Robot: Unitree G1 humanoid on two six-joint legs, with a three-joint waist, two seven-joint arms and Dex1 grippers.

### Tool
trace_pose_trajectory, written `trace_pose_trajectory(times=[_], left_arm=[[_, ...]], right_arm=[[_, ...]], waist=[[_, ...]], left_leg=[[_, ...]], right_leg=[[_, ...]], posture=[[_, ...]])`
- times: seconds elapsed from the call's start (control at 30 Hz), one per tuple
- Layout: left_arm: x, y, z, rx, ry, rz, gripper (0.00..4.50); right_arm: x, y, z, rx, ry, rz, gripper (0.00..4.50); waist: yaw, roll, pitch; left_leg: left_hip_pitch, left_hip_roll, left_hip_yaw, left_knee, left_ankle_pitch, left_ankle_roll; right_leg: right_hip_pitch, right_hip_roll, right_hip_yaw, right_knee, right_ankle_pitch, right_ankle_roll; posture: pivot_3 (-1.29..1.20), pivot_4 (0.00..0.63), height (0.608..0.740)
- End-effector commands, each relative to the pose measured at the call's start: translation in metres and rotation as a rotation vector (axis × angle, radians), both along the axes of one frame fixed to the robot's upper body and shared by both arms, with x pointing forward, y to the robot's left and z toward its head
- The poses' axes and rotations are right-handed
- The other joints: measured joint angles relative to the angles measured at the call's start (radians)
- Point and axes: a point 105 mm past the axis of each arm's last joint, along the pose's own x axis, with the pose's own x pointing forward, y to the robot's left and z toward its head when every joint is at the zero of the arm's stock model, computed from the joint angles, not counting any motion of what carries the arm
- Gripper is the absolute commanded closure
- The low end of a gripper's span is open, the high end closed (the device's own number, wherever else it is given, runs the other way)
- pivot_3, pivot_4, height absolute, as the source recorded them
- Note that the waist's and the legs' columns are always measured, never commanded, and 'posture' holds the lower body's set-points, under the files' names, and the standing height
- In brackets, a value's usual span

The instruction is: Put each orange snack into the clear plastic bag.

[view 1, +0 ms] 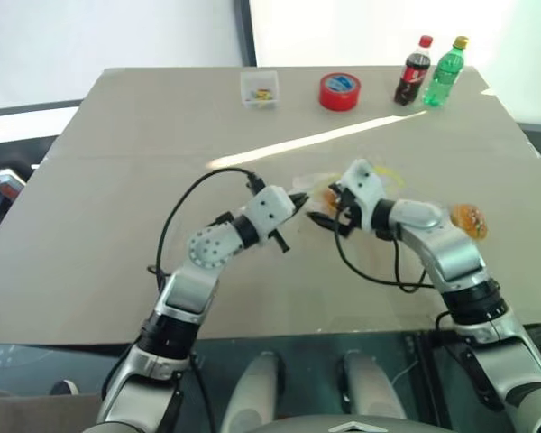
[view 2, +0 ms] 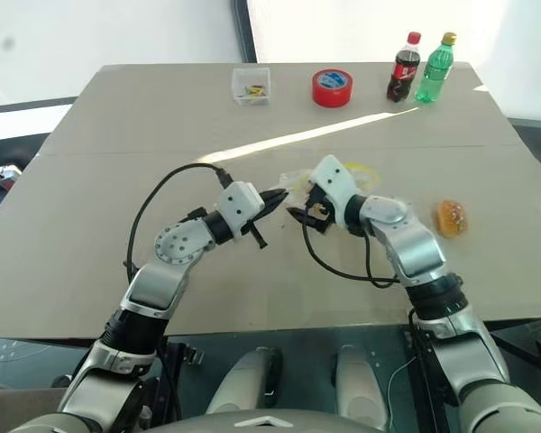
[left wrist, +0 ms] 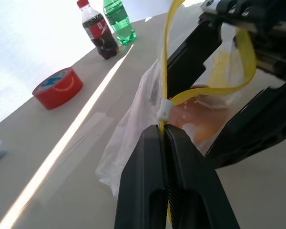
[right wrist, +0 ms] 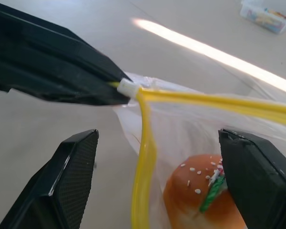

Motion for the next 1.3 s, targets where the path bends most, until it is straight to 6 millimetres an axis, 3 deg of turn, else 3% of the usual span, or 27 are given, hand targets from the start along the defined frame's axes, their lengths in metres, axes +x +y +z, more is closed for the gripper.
trace_pose_trajectory(times=[0.03, 0.17, 0.27, 0.43, 0.57, 0.8, 0.9, 1.1, 1.3], left_arm=[[-0.005, 0.003, 0.024, -0.014, -0.077, 0.002, 4.5], [-0.01, 0.007, 0.036, -0.02, -0.103, 0.021, 4.5], [-0.011, 0.006, 0.034, -0.001, -0.102, 0.034, 4.5], [-0.001, 0.011, 0.031, -0.005, -0.096, 0.106, 4.5], [0.004, 0.014, 0.028, -0.008, -0.078, 0.141, 4.5], [0.01, 0.014, 0.02, 0.006, -0.058, 0.148, 4.5], [0.011, 0.014, 0.019, 0.008, -0.058, 0.149, 4.5], [0.012, 0.015, 0.019, 0.004, -0.059, 0.151, 4.5], [0.011, 0.007, 0.017, -0.014, -0.05, 0.134, 4.5]], right_arm=[[0.005, 0.014, 0.014, -0.002, -0.119, 0.065, 0.39], [0.009, 0.033, 0.026, -0.032, -0.261, 0.155, 0.39], [0.003, 0.033, 0.028, -0.127, -0.333, 0.229, 0.39], [-0.012, 0.01, 0.023, -0.294, -0.408, 0.287, 0.39], [-0.025, -0.005, 0.028, -0.33, -0.441, 0.284, 0.39], [-0.036, -0.034, 0.055, -0.202, -0.451, 0.156, 0.39], [-0.035, -0.062, 0.062, -0.112, -0.344, 0.006, 0.39], [-0.034, -0.137, 0.049, -0.053, -0.142, -0.397, 0.39], [-0.041, -0.2, 0.038, -0.071, -0.019, -0.718, 0.39]], waist=[[0.001, 0.0, 0.0], [-0.001, 0.0, 0.0], [0.003, 0.0, 0.0], [0.012, 0.0, 0.0], [0.003, 0.0, 0.0], [0.006, 0.0, 0.0], [0.011, 0.0, 0.0], [0.03, 0.0, 0.0], [0.029, 0.0, 0.0]], left_leg=[[0.0, 0.0, 0.0, 0.0, 0.0, 0.0], [0.0, 0.0, 0.0, 0.0, 0.0, 0.0], [0.0, 0.0, 0.0, 0.0, 0.0, 0.0], [0.0, -0.001, -0.001, 0.0, 0.0, 0.0], [0.0, 0.0, -0.001, 0.0, 0.0, 0.0], [0.0, 0.0, -0.001, 0.0, 0.0, 0.0], [0.0, 0.0, -0.002, 0.0, 0.0, 0.0], [0.0, 0.0, -0.003, 0.0, 0.0, 0.0], [0.0, 0.0, 0.0, 0.001, 0.0, 0.0]], right_leg=[[0.0, 0.0, 0.0, 0.0, 0.0, 0.0], [0.0, 0.0, 0.0, 0.0, 0.0, 0.0], [0.0, 0.0, 0.0, 0.0, 0.0, 0.0], [0.0, 0.0, -0.001, -0.001, 0.0, 0.0], [0.0, 0.0, -0.001, -0.001, 0.0, 0.0], [0.001, 0.0, -0.001, -0.001, 0.0, 0.0], [0.002, -0.001, -0.001, -0.001, 0.0, 0.0], [0.003, -0.001, -0.002, -0.001, 0.0, 0.0], [0.003, -0.001, -0.002, -0.001, 0.0, 0.0]], posture=[[0.0, 0.15, 0.74], [0.0, 0.15, 0.74], [0.0, 0.15, 0.74], [0.0, 0.15, 0.74], [0.0, 0.15, 0.74], [0.0, 0.15, 0.74], [0.0, 0.15, 0.74], [0.0, 0.15, 0.74], [0.0, 0.15, 0.74]])
